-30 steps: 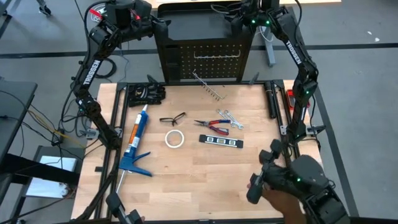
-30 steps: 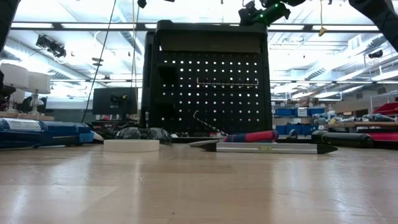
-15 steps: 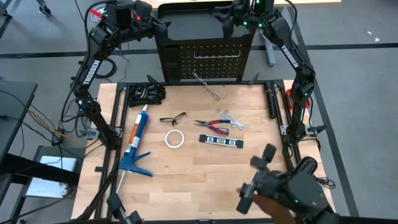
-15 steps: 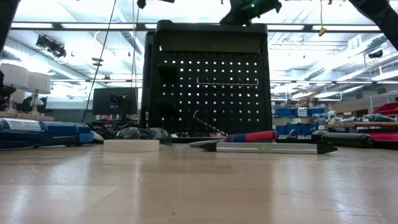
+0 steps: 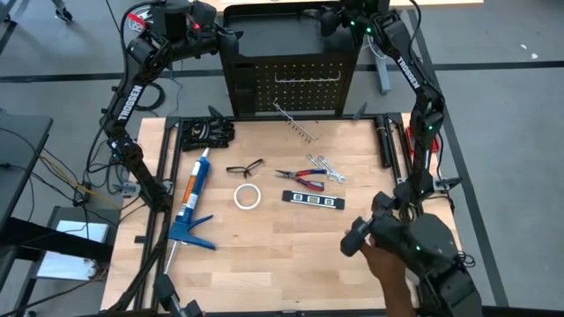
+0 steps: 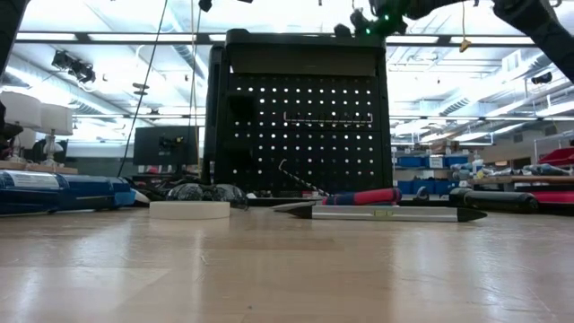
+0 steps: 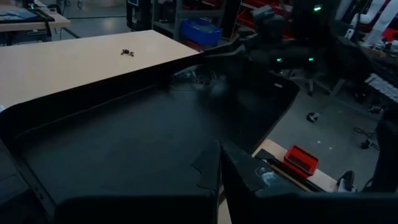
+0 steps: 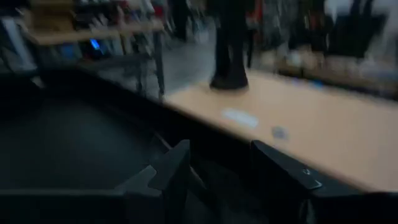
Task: Hang tools onto peg board
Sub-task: Remove the safety goggles from the peg board bin
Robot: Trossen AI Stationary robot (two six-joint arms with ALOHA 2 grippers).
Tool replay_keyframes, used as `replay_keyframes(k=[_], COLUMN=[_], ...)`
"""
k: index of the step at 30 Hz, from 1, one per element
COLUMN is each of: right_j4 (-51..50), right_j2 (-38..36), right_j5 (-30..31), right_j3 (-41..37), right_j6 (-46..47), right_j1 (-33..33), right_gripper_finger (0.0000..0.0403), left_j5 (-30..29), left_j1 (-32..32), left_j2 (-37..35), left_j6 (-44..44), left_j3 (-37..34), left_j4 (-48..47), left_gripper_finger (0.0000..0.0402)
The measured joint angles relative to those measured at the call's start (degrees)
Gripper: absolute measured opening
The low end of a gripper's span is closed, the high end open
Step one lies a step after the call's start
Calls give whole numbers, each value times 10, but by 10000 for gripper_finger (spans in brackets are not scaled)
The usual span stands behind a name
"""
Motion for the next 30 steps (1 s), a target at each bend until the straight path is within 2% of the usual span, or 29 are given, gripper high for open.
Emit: replay_keyframes(k=[3, 9, 21, 30], right_j4=[-16, -43, -64, 45], right_j2=[1, -2, -24, -36], right_j5=[-5, -70, -246, -239], right_j3=[1, 8, 5, 6], right_j6=[2, 2, 6, 13], right_j1=[-4, 15, 55, 55], right_gripper_finger=[175, 175, 175, 175], left_j5=[0, 0, 0, 0], left_j1=[-2, -3, -2, -2], left_j2=[0, 0, 0, 0], left_j6=[0, 1, 2, 2], left_j3=[0, 0, 0, 0], left_j4=[0, 1, 2, 2], left_gripper_finger=[19, 19, 19, 19])
